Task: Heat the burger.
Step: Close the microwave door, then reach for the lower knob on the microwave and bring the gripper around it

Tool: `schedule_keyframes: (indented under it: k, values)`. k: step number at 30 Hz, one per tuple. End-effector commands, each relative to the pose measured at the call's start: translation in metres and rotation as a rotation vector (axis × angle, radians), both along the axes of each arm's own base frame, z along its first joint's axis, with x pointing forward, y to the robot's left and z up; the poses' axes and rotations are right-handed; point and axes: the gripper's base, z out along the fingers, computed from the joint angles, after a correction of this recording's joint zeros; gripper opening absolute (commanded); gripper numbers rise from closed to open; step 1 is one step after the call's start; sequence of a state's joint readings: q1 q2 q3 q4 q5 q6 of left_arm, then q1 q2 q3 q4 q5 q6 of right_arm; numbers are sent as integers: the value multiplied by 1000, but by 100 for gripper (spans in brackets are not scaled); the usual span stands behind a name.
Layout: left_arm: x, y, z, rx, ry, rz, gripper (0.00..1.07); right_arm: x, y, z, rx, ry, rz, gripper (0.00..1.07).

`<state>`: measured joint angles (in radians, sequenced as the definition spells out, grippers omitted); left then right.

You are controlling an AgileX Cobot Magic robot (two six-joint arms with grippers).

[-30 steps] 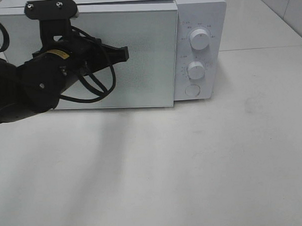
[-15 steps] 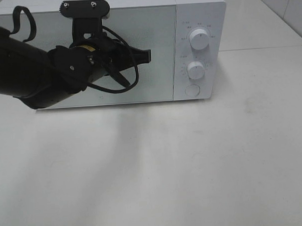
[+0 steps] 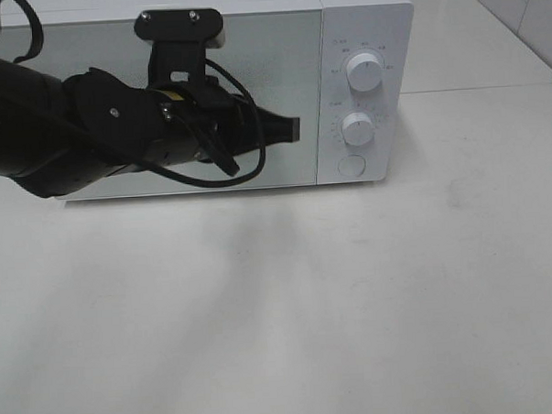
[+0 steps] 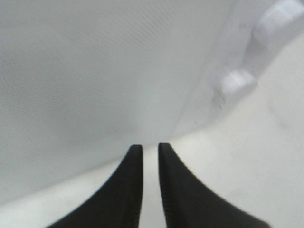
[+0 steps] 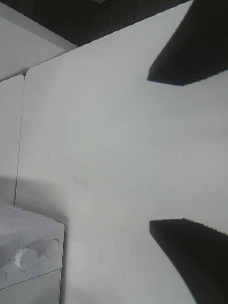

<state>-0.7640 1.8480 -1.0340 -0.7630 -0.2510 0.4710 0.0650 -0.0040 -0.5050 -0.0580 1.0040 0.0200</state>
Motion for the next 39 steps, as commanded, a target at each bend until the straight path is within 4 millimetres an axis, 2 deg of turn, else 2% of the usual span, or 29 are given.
schedule_keyframes:
  k: [1, 2, 3, 4, 5, 6, 7, 9, 10, 12, 13, 14, 16, 18, 19, 20, 22, 23, 25, 26, 27, 29, 31, 33, 34, 36, 37, 39]
  values:
    - [-14, 0, -5, 24, 176, -104, 54, -4, 0, 0, -2, -40, -7, 75]
    - [-18, 2, -9, 32, 258, -137, 84, -4, 0, 0, -2, -40, -7, 75]
    - [-18, 2, -9, 32, 258, -137, 84, -4, 0, 0, -2, -40, -7, 75]
    - [-19, 4, -11, 38, 297, -153, 96, -4, 0, 0, -2, -40, -7, 75]
    - [-19, 4, -11, 38, 297, -153, 96, -4, 0, 0, -2, -40, -7, 75]
    - [-22, 10, -15, 55, 388, -189, 101, -4, 0, 0, -2, -40, -7, 75]
    - [-24, 17, -19, 68, 476, -221, 101, -4, 0, 0, -2, -40, -7, 75]
    - [-24, 21, -19, 74, 504, -231, 101, -4, 0, 0, -2, -40, -7, 75]
    - [-22, 31, -19, 82, 562, -242, 101, -4, 0, 0, -2, -40, -7, 75]
    - [-22, 38, -16, 80, 593, -248, 101, -4, 0, 0, -2, -40, -7, 75]
    - [-22, 49, -11, 75, 652, -263, 101, -4, 0, 0, -2, -40, -7, 75]
    - [-22, 49, -11, 75, 652, -263, 101, -4, 0, 0, -2, -40, -7, 75]
    - [-21, 69, -1, 55, 724, -270, 101, -4, 0, 0, -2, -40, -7, 75]
    - [-21, 76, 3, 53, 751, -277, 101, -4, 0, 0, -2, -40, -7, 75]
    - [-22, 91, 10, 45, 793, -281, 101, -4, 0, 0, -2, -40, -7, 75]
    - [-22, 91, 10, 45, 793, -281, 101, -4, 0, 0, -2, -40, -7, 75]
    - [-25, 113, 24, 50, 840, -293, 101, -4, 0, 0, -2, -40, -7, 75]
    - [-25, 113, 24, 50, 840, -293, 101, -4, 0, 0, -2, -40, -7, 75]
    - [-27, 133, 35, 42, 861, -279, 101, -4, 0, 0, -2, -40, -7, 75]
    - [-27, 133, 35, 42, 861, -279, 101, -4, 0, 0, -2, -40, -7, 75]
    - [-28, 147, 44, 41, 865, -253, 101, -4, 0, 0, -2, -40, -7, 75]
    - [-29, 153, 47, 41, 865, -234, 101, -4, 0, 0, -2, -40, -7, 75]
    - [-33, 174, 58, 67, 871, -160, 101, -4, 0, 0, -2, -40, -7, 75]
    - [-34, 181, 61, 81, 872, -130, 101, -4, 0, 0, -2, -40, -7, 75]
    - [-37, 195, 67, 111, 876, -70, 101, -4, 0, 0, -2, -40, -7, 75]
    - [-39, 202, 69, 121, 881, -39, 101, -4, 0, 0, -2, -40, -7, 75]
    - [-45, 218, 75, 140, 896, 17, 101, -4, 0, 0, -2, -40, -7, 75]
    - [-48, 224, 79, 148, 900, 36, 101, -4, 0, 0, -2, -40, -7, 75]
